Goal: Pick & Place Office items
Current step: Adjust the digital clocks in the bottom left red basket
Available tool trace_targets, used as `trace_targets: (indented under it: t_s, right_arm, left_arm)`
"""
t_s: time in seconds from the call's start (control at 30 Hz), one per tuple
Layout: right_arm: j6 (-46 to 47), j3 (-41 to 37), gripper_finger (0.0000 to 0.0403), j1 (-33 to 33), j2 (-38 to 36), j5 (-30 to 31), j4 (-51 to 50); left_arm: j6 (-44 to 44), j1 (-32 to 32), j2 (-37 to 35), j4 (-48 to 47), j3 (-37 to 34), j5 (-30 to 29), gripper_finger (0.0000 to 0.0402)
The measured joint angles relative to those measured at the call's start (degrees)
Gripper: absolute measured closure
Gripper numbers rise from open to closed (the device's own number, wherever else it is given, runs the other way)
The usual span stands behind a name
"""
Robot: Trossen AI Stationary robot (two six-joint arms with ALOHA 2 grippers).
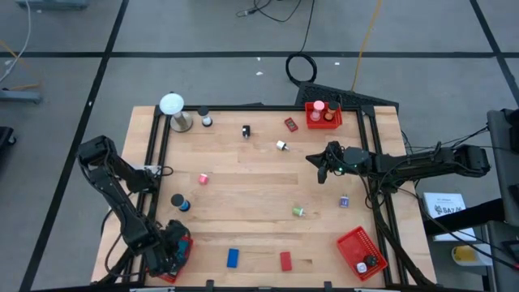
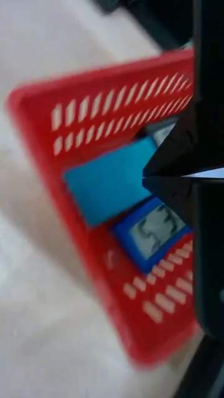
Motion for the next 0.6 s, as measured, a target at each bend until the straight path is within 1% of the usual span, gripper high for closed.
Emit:
trace_targets:
  t_s: [0.2,0.3,0.4,0.6]
  right_arm:
    - [-0.1,0.0,0.0403,0.0,0.0,0.0,0.0]
    - [-0.2,0.0,0.0403,0.0,0.0,0.0,0.0]
    - [-0.5,0.0,0.0403,0.0,0.0,0.0,0.0]
    - [-0.6,0.0,0.0403,0.0,0.0,0.0,0.0]
  left_arm:
    - [0.8,0.0,0.0,0.5,0.0,1.1,0.0394]
    - [2.8,0.0,0.0,3.0,0.0,1.1,0.0399]
    - [5.1,0.0,0.0,5.5,0.0,1.4,0.0396]
    - [7.4,-0.2,0.0,5.5,0.0,2.6,0.0399]
